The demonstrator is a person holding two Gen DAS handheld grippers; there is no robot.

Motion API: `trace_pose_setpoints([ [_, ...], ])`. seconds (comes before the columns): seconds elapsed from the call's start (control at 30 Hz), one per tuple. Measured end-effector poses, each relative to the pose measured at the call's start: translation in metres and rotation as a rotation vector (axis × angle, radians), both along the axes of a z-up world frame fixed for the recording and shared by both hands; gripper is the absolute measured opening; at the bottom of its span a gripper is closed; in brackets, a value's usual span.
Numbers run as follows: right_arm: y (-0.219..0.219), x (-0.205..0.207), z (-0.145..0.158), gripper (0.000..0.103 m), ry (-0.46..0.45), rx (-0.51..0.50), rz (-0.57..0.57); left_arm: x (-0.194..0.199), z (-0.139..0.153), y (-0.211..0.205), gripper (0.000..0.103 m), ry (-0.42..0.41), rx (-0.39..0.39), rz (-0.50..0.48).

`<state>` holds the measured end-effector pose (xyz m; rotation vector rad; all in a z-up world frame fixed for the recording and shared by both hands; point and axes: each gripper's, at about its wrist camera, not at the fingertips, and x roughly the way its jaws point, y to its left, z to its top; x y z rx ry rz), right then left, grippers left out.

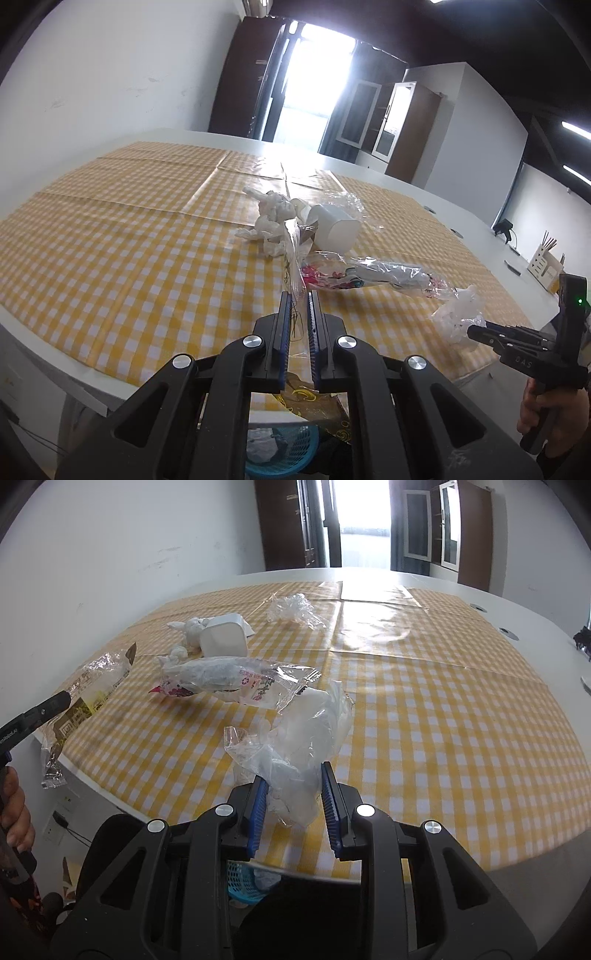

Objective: Collect trash
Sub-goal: 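Grasp the clear snack wrapper with left tool while right tool grasps clear plastic bag, then carry both held wrappers down over the blue wastebasket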

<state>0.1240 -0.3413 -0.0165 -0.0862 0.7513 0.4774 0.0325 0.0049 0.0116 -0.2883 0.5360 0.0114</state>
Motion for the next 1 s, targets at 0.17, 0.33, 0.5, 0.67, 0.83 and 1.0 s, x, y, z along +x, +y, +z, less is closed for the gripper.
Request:
trace_pose_setpoints([
  [0.17, -0.005, -0.029, -0.007, 0.026, 0.012, 0.005, 0.023, -0.017, 0.001, -0.023, 0.008, -0.007, 0.019, -0.054],
  [0.33, -0.011, -0.057, -0.013, 0.026, 0.025, 0.023, 0.042, -0.032, 0.0, -0.037, 0.008, -0.007, 0.03, -0.088],
  [0.5, -0.014, -0.08, -0.02, 0.026, 0.034, 0.024, 0.048, -0.045, 0.001, -0.044, 0.008, -0.01, 0.036, -0.101],
  [0.67, -0.013, -0.096, -0.031, 0.026, 0.055, 0.03, 0.065, -0.063, -0.001, -0.042, 0.008, -0.01, 0.067, -0.091],
  [0.83, -0.01, -0.104, -0.047, 0.026, 0.082, 0.038, 0.08, -0.082, -0.008, -0.029, 0.008, 0.015, 0.067, -0.063],
  [1.0, -0.001, -0.108, -0.066, 0.026, 0.121, 0.036, 0.102, -0.101, -0.023, -0.022, 0.008, 0.039, 0.097, -0.056],
])
